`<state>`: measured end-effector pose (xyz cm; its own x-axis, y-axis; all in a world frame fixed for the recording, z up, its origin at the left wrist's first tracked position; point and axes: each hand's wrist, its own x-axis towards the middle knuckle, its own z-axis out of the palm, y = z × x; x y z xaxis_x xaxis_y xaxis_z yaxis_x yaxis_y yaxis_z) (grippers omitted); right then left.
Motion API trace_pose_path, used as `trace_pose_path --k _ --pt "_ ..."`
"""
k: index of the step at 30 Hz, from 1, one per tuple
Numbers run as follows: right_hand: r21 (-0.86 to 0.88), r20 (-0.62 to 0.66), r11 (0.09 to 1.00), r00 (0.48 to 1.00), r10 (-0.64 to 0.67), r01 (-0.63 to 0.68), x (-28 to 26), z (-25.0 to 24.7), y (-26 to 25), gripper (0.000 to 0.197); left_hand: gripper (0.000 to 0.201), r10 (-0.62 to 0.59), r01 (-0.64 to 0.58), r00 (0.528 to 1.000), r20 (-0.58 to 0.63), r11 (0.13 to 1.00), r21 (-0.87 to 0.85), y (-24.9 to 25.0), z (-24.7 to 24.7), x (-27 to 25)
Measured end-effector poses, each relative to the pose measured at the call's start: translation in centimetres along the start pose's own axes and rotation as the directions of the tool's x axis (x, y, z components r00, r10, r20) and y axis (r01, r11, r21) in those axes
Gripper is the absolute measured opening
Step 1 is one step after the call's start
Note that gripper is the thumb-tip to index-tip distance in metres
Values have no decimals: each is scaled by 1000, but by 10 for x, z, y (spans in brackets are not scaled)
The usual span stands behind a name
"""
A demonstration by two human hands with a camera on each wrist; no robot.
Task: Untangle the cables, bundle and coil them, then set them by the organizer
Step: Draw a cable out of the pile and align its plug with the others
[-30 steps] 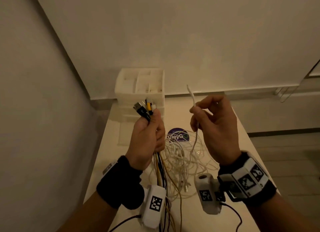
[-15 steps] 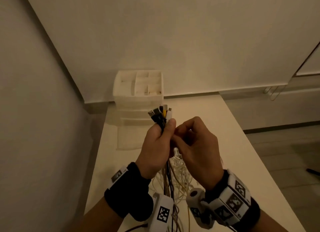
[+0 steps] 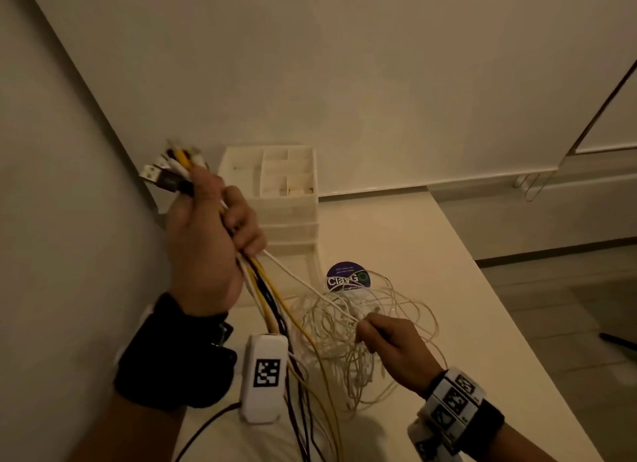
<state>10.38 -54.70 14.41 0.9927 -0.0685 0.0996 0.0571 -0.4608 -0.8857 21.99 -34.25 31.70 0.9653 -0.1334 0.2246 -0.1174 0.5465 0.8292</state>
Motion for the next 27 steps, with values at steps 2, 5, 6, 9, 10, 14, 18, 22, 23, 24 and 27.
trace_pose_path --k 2,5,6,9,10,14,18,22,23,24,27 --pt "45 3 996 997 82 -82 -2 -1 20 36 36 41 -41 999 3 999 20 11 -5 2" --pt "95 -69 984 985 157 -150 3 -5 31 49 39 50 -64 995 86 984 166 10 -6 -7" --pt "130 -109 981 981 158 -144 6 -7 28 48 37 36 -64 993 117 966 249 5 -5 -12" --pt "227 -168 970 977 128 -88 19 -22 4 49 23 -62 -30 984 167 866 499 -17 3 -25" --pt "244 -166 968 981 103 -61 22 -28 -9 50 19 -86 -32 980 179 820 572 -26 8 -28" --pt "267 -124 962 992 -27 59 31 -49 -61 47 11 -164 -61 957 241 697 715 -59 30 -41" --pt "394 -115 908 988 -106 144 35 -62 -83 43 22 -218 -48 930 296 726 686 -73 49 -51" --pt "493 -70 863 994 -88 111 32 -66 -79 37 29 -266 35 915 303 802 597 -75 56 -56" --pt "514 -58 851 994 -88 105 30 -66 -79 35 28 -274 42 909 315 811 583 -74 57 -57" --pt "524 -48 846 995 -91 103 28 -65 -78 35 26 -277 42 905 322 813 581 -74 55 -57" --pt "527 -3 843 992 -124 107 24 -62 -74 40 24 -270 36 914 303 797 603 -72 53 -55"
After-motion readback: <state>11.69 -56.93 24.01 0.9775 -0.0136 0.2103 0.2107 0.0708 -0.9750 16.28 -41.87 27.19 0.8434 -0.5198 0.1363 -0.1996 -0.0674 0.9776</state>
